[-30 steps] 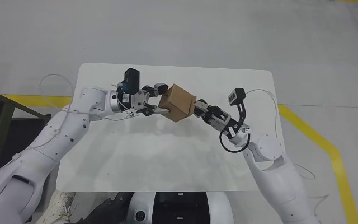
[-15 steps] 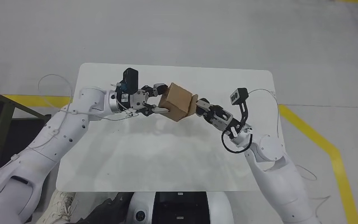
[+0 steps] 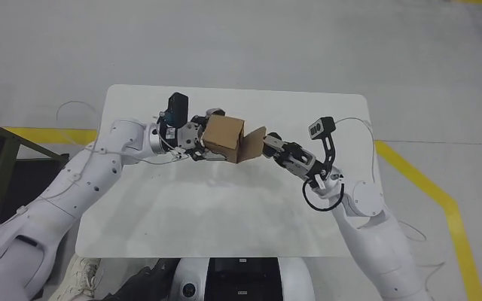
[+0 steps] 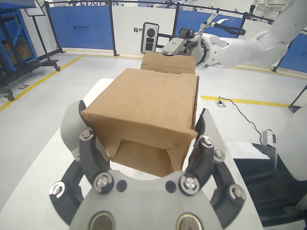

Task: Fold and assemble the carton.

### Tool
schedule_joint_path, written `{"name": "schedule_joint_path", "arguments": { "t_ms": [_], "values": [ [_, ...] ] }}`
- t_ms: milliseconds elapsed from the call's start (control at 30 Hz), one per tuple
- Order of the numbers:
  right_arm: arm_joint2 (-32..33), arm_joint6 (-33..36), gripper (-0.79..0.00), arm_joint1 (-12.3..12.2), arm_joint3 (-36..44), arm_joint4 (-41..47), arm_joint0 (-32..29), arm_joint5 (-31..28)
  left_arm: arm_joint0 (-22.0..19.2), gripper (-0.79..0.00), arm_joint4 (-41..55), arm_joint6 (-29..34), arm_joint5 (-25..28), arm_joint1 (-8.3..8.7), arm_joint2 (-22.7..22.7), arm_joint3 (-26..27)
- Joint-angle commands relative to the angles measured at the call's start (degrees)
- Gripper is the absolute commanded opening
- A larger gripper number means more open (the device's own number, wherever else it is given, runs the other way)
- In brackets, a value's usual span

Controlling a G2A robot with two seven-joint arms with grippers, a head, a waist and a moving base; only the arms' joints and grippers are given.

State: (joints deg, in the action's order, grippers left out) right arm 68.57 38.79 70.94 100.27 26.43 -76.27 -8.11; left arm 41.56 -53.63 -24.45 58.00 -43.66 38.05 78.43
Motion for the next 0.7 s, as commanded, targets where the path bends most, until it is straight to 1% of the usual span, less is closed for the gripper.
{"name": "schedule_joint_path", "arguments": {
  "t_ms": [0,233,267,300,333,367,400,467,533,567,667],
  "values": [
    [-0.15,0.30,-0.785,0.01,-0.02,0.18,0.10,-0.17,-0.65,0.000,0.63,-0.12,0.00,0.26,-1.09,0.09],
    [-0.68,0.39,-0.785,0.07,-0.13,0.32,0.45,-0.31,-2.56,0.000,1.29,-1.07,0.00,1.06,-4.07,0.35],
    [-0.69,0.41,-0.785,0.08,-0.09,0.41,0.49,-0.38,-2.80,-0.142,1.30,-1.31,0.00,1.17,-4.41,0.28],
    [-0.67,0.38,-0.785,0.08,-0.10,0.50,0.51,-0.46,-3.03,-0.409,1.27,-1.59,0.00,1.28,-4.76,0.28],
    [-0.64,0.29,-0.785,0.08,-0.11,0.51,0.52,-0.56,-3.24,-0.511,1.27,-1.94,0.00,1.40,-5.06,0.20],
    [-0.63,0.21,-0.785,0.08,-0.13,0.56,0.51,-0.67,-3.40,-0.582,1.29,-2.28,0.00,1.51,-5.39,0.12],
    [-0.62,0.16,-0.785,0.09,-0.17,0.61,0.51,-0.76,-3.59,-0.600,1.31,-2.63,0.00,1.62,-5.68,0.04],
    [-0.61,0.02,-0.785,0.10,-0.31,0.79,0.52,-0.87,-3.95,-0.588,1.31,-3.31,0.00,1.84,-6.29,-0.09],
    [-0.63,-0.01,-0.785,0.11,-0.49,0.89,0.55,-1.09,-4.30,-0.683,1.24,-3.88,0.00,2.05,-6.84,-0.19],
    [-0.64,-0.05,-0.785,0.12,-0.54,0.97,0.56,-1.22,-4.44,-0.711,1.22,-4.18,0.00,2.14,-7.15,-0.17],
    [-0.58,-0.08,-0.785,0.12,-0.52,1.14,0.63,-1.28,-4.93,-0.723,1.24,-4.89,0.00,2.38,-8.03,-0.29]
  ]
}}
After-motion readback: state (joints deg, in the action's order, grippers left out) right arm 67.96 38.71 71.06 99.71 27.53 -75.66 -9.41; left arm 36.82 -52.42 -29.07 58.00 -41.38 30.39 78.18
